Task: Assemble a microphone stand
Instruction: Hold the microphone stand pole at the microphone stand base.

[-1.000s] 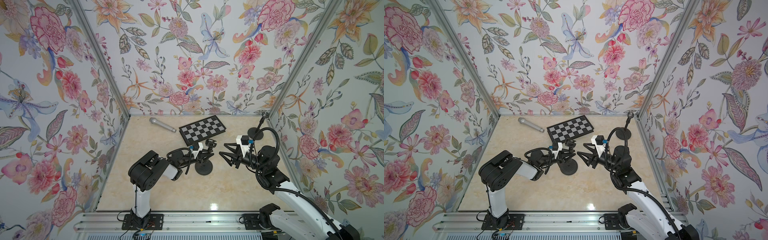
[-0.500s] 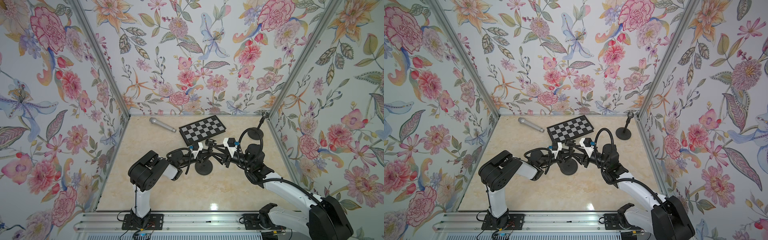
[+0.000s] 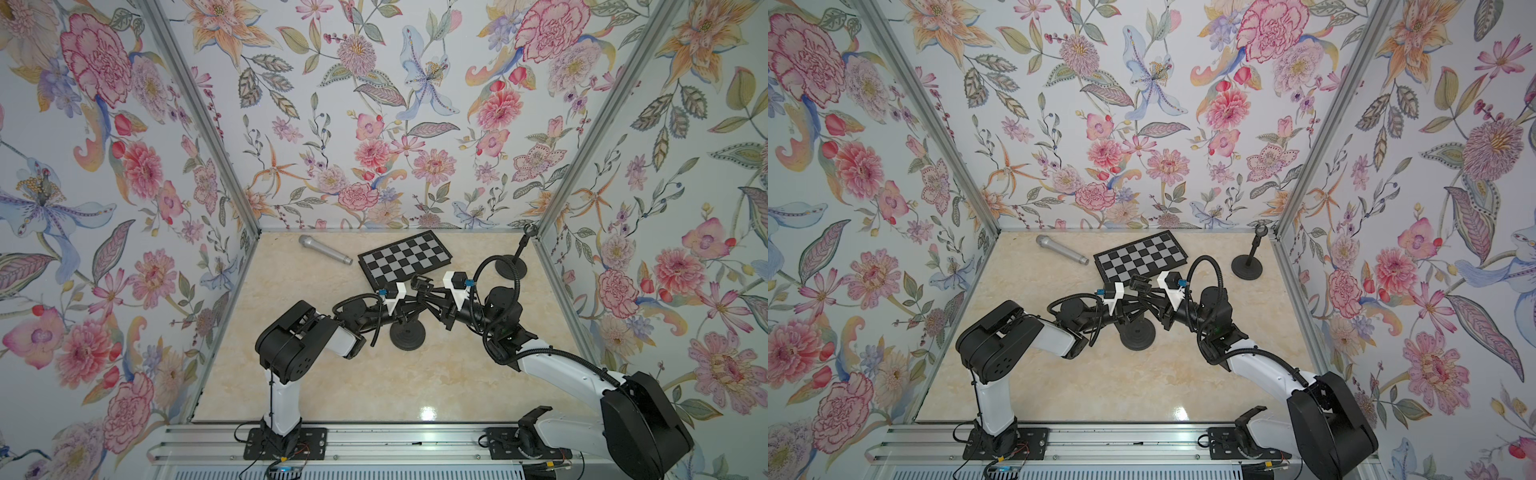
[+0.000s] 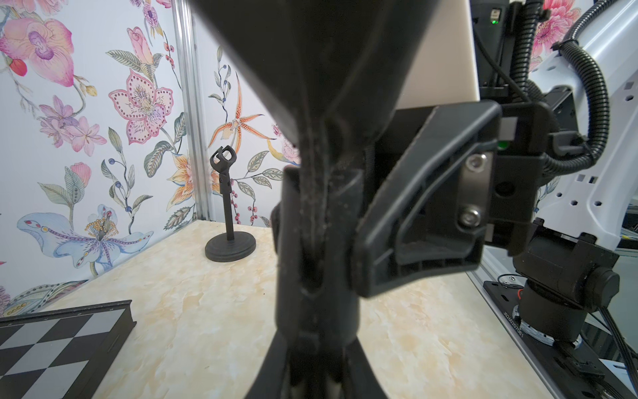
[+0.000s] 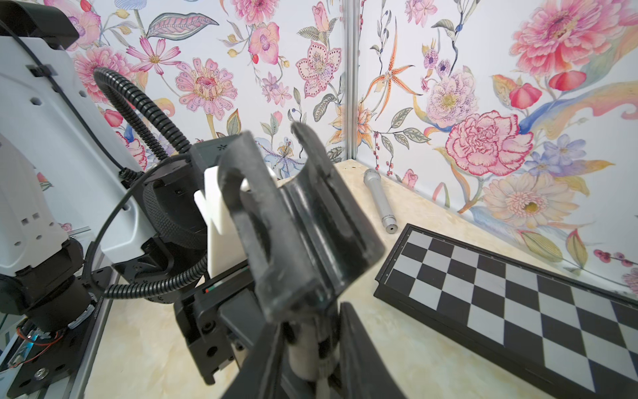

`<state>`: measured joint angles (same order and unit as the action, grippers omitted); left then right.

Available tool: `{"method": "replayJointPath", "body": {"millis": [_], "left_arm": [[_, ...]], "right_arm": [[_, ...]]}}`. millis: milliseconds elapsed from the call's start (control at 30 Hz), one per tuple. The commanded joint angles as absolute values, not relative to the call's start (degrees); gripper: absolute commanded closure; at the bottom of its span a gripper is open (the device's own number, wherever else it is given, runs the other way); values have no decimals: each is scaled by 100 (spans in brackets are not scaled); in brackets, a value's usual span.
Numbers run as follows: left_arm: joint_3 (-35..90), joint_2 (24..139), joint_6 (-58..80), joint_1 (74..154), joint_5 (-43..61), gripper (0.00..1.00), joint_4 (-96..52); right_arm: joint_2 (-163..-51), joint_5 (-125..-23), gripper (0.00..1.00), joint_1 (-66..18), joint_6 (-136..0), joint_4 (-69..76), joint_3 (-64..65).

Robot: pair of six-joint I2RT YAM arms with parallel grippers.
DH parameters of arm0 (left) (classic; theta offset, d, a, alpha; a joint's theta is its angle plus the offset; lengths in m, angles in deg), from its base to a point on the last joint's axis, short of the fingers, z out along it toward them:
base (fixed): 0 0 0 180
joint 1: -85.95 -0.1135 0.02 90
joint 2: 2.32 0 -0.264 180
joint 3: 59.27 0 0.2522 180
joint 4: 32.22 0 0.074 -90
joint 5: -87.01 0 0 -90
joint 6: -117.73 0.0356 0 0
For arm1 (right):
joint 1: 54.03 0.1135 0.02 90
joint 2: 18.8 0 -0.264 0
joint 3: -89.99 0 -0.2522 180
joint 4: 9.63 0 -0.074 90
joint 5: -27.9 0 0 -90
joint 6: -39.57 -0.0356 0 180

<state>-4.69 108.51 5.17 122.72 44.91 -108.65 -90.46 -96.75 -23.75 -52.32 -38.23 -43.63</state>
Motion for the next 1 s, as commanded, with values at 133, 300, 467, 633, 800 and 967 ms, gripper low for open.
{"method": "replayJointPath", "body": {"millis": [133,300,467,633,800,967], "left_arm": [[-253,10820,415,12322,4613,100,-12383],[-287,10867,453,12319,4526,97,-12381],[-445,10942,591,12288,4308,73,-12380],[-738,11069,710,12136,4206,67,-12384],[-872,11216,695,11975,4124,63,-12383],[-1057,11308,953,11892,4080,62,-12376]], "right_arm": [[-9320,-9629,68,-2248,-5151,-4116,-4156],[-9426,-9629,78,-2239,-5258,-4212,-4126],[-9489,-9341,86,-2232,-5339,-4565,-4266],[-9694,-9220,86,-2120,-5280,-5060,-4411],[-10088,-9093,87,-1998,-5071,-5308,-4407],[-10505,-8993,87,-1929,-4953,-5794,-4534]]}}
